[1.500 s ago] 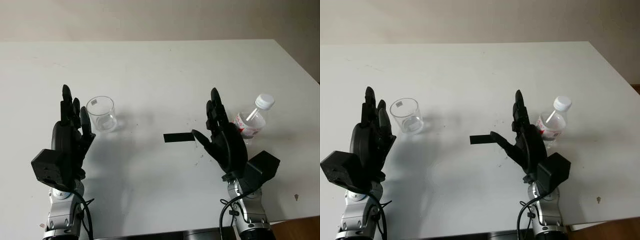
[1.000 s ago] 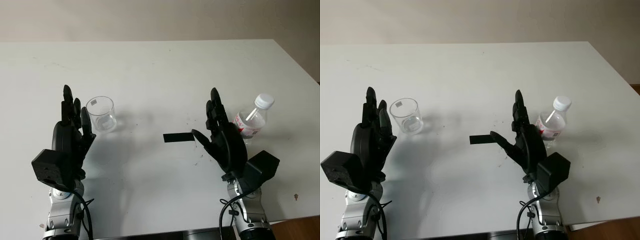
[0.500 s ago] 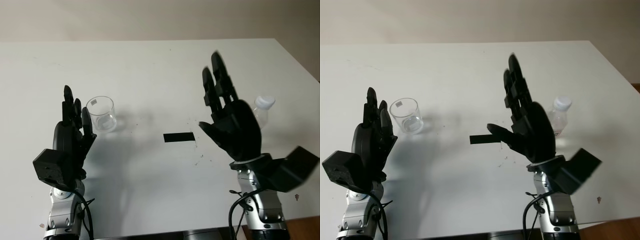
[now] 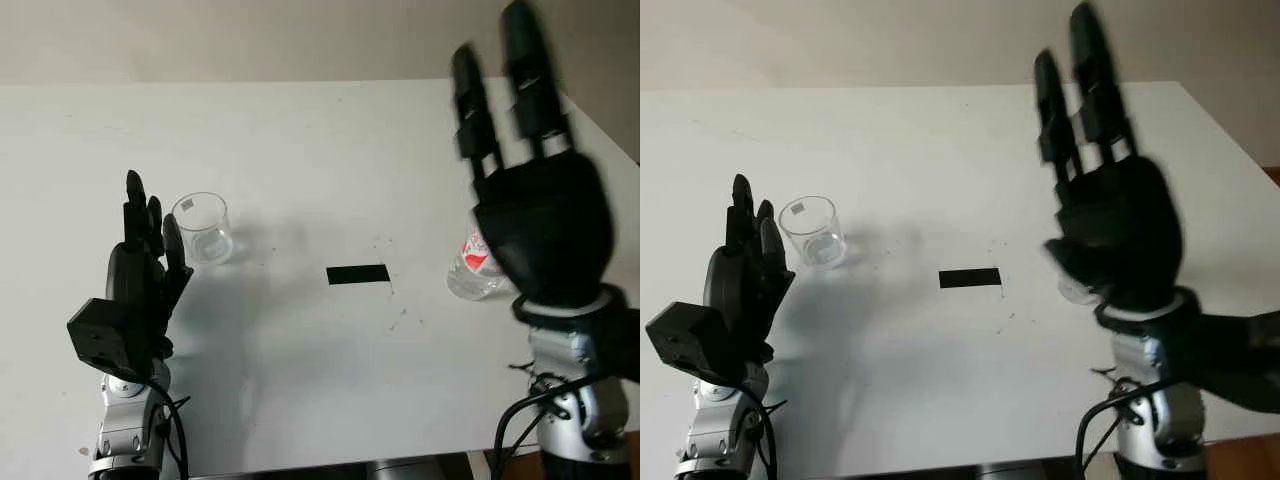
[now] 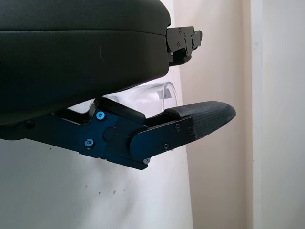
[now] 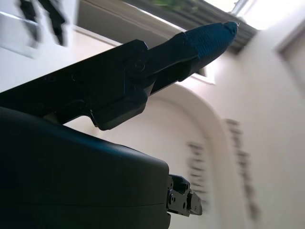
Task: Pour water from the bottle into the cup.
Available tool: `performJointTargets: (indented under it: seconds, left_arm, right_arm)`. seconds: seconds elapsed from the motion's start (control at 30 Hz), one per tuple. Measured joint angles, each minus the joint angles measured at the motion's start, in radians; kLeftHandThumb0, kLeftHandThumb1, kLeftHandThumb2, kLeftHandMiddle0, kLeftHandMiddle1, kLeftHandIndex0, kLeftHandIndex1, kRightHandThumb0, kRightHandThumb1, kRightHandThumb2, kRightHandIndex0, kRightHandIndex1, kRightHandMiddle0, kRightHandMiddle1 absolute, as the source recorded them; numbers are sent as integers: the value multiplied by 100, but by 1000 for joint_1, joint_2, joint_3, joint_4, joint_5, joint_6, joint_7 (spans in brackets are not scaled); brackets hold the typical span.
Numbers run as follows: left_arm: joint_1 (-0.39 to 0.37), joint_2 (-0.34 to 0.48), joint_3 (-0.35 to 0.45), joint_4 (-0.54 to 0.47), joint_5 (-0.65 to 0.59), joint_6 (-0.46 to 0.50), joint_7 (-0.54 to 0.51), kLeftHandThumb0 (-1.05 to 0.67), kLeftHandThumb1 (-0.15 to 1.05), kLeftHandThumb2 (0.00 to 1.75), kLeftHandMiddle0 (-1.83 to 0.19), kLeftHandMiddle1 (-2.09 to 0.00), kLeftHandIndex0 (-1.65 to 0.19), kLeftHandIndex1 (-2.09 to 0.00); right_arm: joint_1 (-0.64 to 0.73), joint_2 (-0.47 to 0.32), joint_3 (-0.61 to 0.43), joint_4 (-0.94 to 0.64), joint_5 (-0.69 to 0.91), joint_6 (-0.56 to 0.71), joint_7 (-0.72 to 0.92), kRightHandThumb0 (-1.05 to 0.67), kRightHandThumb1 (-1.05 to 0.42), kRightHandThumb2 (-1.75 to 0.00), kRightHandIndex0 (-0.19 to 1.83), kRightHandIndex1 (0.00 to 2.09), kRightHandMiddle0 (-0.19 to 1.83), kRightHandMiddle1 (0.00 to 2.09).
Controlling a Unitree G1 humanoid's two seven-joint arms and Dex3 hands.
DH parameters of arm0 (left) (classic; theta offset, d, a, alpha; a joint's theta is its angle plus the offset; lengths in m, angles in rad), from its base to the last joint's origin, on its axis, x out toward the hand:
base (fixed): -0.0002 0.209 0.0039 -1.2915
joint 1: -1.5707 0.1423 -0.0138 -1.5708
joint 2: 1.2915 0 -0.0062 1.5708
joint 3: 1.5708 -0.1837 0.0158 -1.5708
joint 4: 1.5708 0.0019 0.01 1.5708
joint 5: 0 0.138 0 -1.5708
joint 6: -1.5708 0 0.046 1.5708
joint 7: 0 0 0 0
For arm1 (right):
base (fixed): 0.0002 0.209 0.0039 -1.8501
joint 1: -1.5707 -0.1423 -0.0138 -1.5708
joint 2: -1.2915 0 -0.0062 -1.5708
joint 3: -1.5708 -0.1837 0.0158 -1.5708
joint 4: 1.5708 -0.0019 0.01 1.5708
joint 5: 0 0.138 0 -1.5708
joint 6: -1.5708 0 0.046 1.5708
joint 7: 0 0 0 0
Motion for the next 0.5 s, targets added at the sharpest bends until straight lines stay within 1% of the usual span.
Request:
performJointTargets:
  seconds: [0.17, 0.2, 0.37, 0.43, 0.5]
  left_arm:
    - [-10, -7, 0, 15, -1, -17, -1, -74, 105, 70, 19, -20, 17, 0]
    - [-11, -7, 0, 21, -1, -21, -1, -74, 105, 71, 19, -19, 17, 0]
    - [-14, -7, 0, 42, -5, -30, -5, -74, 105, 71, 19, -17, 17, 0]
    - [-14, -7, 0, 44, -7, -30, -7, -75, 105, 70, 19, -18, 17, 0]
    - [-14, -6, 1, 44, -9, -30, -7, -74, 105, 71, 19, -20, 16, 0]
  right_arm:
    - [-41, 6, -78, -14, -27, -26, -107, -78, -105, -10, -19, 0, -19, 0]
    - [-43, 1, -96, -11, -27, -29, -107, -77, -105, -12, -19, 0, -19, 0]
    - [-48, -101, -210, 58, 42, -76, 15, -75, -100, -8, -19, 0, -19, 0]
    - [-47, -121, -248, 86, 49, -98, 39, -76, -98, -6, -19, 0, -19, 0]
    - [-41, -132, -279, 111, 21, -130, 38, -78, -97, -5, -19, 0, -19, 0]
